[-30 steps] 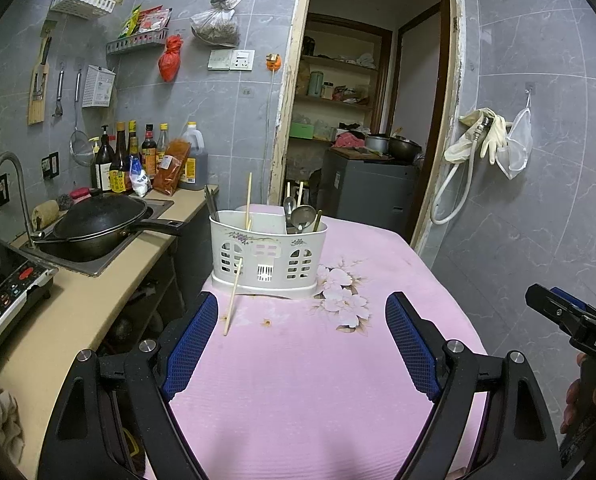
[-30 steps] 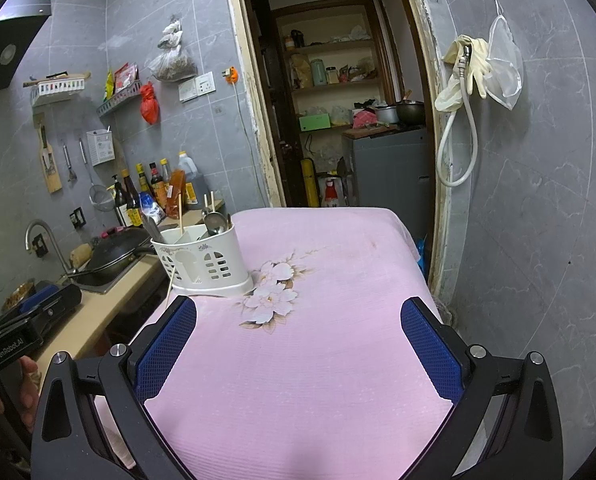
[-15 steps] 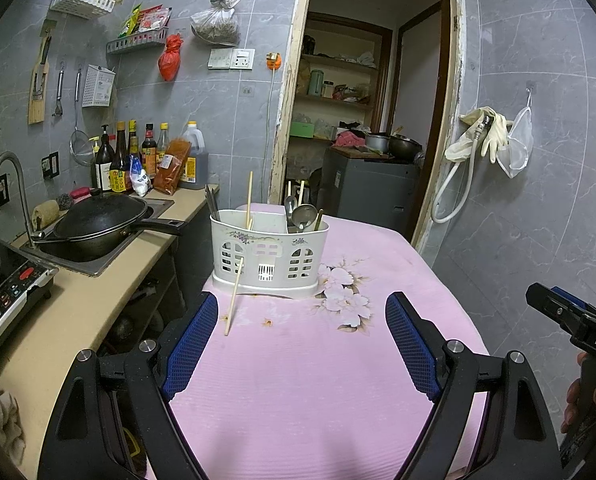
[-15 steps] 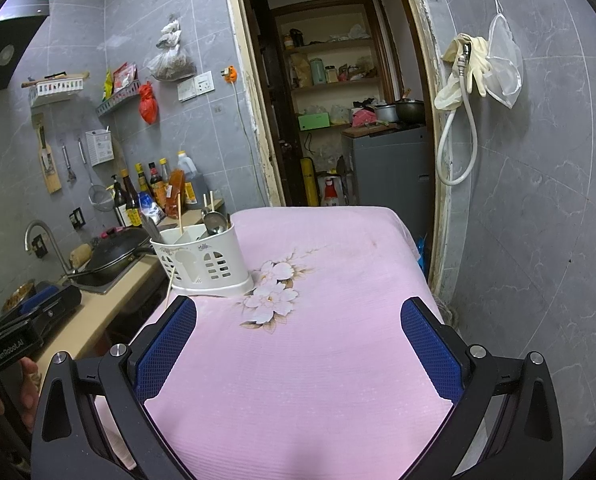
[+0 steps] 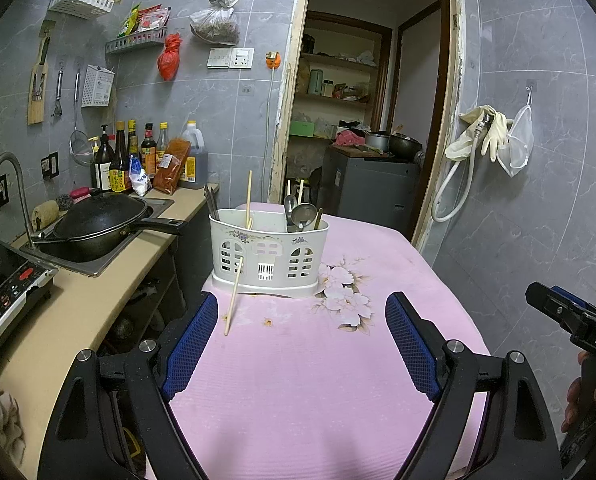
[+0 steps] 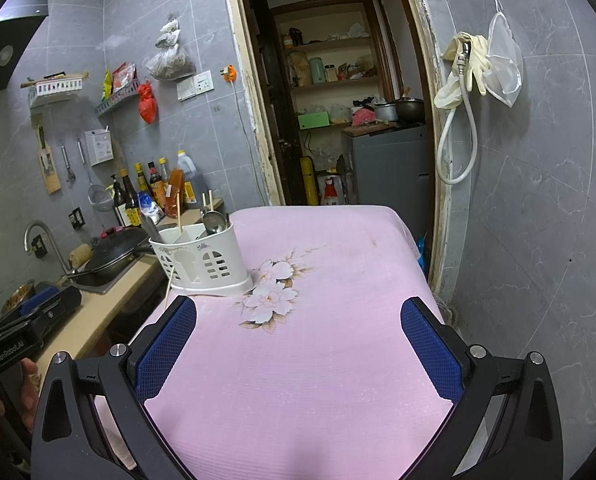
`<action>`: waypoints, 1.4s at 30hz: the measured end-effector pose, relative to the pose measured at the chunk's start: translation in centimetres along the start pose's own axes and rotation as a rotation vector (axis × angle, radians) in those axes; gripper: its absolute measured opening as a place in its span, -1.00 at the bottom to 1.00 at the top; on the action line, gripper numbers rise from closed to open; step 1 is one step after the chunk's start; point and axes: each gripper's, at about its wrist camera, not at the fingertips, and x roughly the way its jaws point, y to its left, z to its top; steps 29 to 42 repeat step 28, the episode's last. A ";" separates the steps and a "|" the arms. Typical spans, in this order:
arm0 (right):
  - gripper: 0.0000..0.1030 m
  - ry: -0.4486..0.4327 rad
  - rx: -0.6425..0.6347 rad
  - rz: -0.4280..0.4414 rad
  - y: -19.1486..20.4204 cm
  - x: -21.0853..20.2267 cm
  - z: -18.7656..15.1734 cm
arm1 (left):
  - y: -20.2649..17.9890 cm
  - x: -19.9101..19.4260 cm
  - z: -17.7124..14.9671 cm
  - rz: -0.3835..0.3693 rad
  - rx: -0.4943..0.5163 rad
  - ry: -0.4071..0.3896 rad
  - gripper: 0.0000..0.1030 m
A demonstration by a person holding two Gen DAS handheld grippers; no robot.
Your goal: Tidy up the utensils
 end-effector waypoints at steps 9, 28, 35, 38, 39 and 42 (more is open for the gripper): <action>1.00 0.000 0.001 -0.001 0.1 0.0 0.0 | 0.6 0.2 -0.5 0.021 0.013 0.001 0.58; 1.00 0.002 0.004 -0.002 0.2 0.0 0.0 | 0.7 0.7 -1.0 0.026 0.026 0.015 0.58; 1.00 0.002 0.004 -0.002 0.2 0.0 0.0 | 0.7 0.7 -1.0 0.026 0.026 0.015 0.58; 1.00 0.002 0.004 -0.002 0.2 0.0 0.0 | 0.7 0.7 -1.0 0.026 0.026 0.015 0.58; 1.00 0.002 0.004 -0.002 0.2 0.0 0.0 | 0.7 0.7 -1.0 0.026 0.026 0.015 0.58; 1.00 0.002 0.004 -0.002 0.2 0.0 0.0 | 0.7 0.7 -1.0 0.026 0.026 0.015 0.58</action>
